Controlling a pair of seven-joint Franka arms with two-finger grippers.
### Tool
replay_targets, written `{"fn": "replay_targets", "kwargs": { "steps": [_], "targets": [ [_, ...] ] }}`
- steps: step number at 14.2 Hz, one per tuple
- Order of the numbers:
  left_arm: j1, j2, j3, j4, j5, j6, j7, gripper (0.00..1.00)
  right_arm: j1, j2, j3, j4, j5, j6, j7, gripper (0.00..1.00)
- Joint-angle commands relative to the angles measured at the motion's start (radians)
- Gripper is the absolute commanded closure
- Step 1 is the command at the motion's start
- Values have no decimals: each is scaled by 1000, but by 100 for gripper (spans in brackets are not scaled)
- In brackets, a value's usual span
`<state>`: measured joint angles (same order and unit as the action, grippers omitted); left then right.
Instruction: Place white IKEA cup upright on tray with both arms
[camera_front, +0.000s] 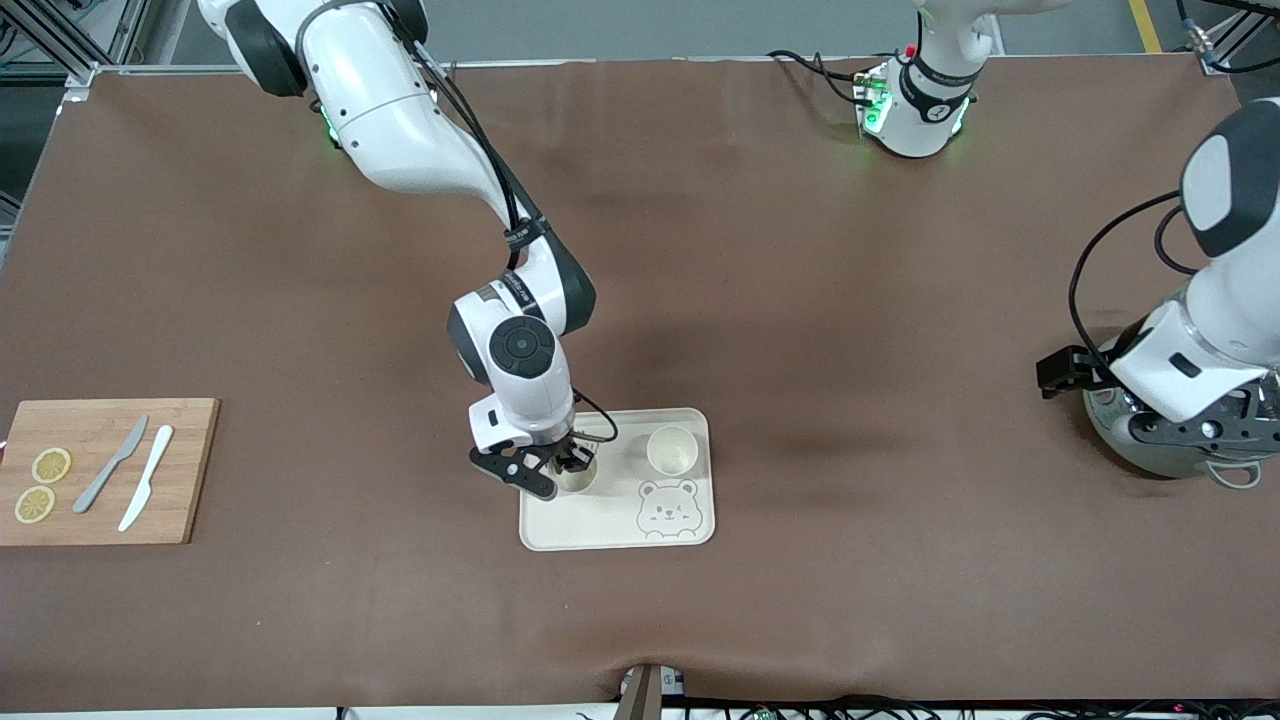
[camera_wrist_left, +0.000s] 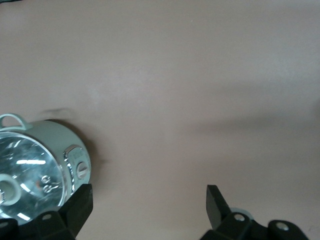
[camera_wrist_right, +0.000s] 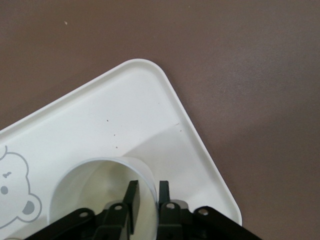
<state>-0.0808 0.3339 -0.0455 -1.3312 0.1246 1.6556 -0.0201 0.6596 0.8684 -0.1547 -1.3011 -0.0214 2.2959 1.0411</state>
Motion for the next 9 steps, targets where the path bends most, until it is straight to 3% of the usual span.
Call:
{"fn": "replay_targets", "kwargs": {
  "steps": [1,2,3,7,9],
  "targets": [
    [-43,-12,52,17,-19,-26,16,0,-11,1,3,3,-11,7,28,28],
    [-42,-12,49,24,-28,-26,16,0,-11,0,1,3,-12,5,14,8],
    [-42,-12,47,24,-39,-26,11,0,-11,-2,1,5,-15,5,13,0],
    [-51,-12,55,23,-60,-26,2,0,-8,-26,1,11,-18,-27,-47,0],
    [-48,-16,32,23,-69,-30,-45,0,-8,-49,0,14,-22,-113,-103,0]
  ]
}}
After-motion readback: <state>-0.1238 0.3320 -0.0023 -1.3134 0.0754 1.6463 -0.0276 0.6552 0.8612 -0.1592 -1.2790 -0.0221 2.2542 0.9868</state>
